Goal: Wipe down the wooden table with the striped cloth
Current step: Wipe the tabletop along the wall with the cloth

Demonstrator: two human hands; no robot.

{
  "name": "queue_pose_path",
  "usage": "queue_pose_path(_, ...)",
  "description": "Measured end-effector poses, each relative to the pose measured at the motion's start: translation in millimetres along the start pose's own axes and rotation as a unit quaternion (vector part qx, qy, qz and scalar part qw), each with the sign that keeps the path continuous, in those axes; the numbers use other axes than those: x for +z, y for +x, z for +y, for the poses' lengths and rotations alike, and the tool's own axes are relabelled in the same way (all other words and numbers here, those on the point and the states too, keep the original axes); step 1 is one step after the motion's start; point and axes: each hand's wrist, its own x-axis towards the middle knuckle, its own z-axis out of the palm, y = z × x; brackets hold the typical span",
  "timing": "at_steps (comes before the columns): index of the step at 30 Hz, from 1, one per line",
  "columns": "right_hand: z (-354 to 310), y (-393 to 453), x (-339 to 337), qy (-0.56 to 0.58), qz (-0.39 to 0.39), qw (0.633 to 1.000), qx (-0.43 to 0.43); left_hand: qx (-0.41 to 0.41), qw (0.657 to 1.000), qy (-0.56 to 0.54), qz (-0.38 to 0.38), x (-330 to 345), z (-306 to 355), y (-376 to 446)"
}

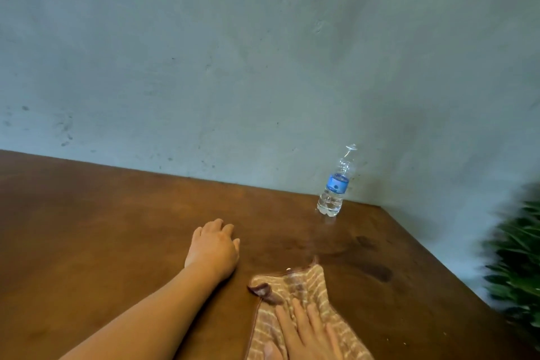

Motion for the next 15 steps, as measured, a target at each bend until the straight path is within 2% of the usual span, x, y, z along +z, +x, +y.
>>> queue_pose_path(2, 2.5, 21.1, -0.4, 0.016, -0.032, 0.999, 0.001, -0.01, 1.0, 0.006, -0.01, 4.8, 0.7, 8.6)
queue_pose_path(6, 17.2, 66.3, -1.6, 0.021, -0.095, 0.993, 0.069, -0.009, 1.0, 0.003, 0.0, 9.4, 7.2, 17.6)
queue_pose_path(8, 23.1, 97.3, -7.2, 0.019, -0.086, 0.995, 0.056, -0.009, 1.0, 0.003, 0.003, 9.0, 9.1, 17.6)
queue_pose_path(10, 31.9, 131.7, -6.5, 0.032, -0.175, 0.982, 0.071, -0.012, 1.0, 0.006, 0.008, 8.8, 11.4, 18.3)
queue_pose_path(11, 35.5, 148.0, -4.6, 0.023, -0.191, 0.979, 0.071, -0.013, 1.0, 0.007, 0.013, 8.9, 12.9, 18.4)
queue_pose_path(15, 47.8, 212.2, 18.0, 0.04, -0.204, 0.976, 0.06, -0.024, 0.999, 0.019, 0.028, 15.0, 20.9, 21.2)
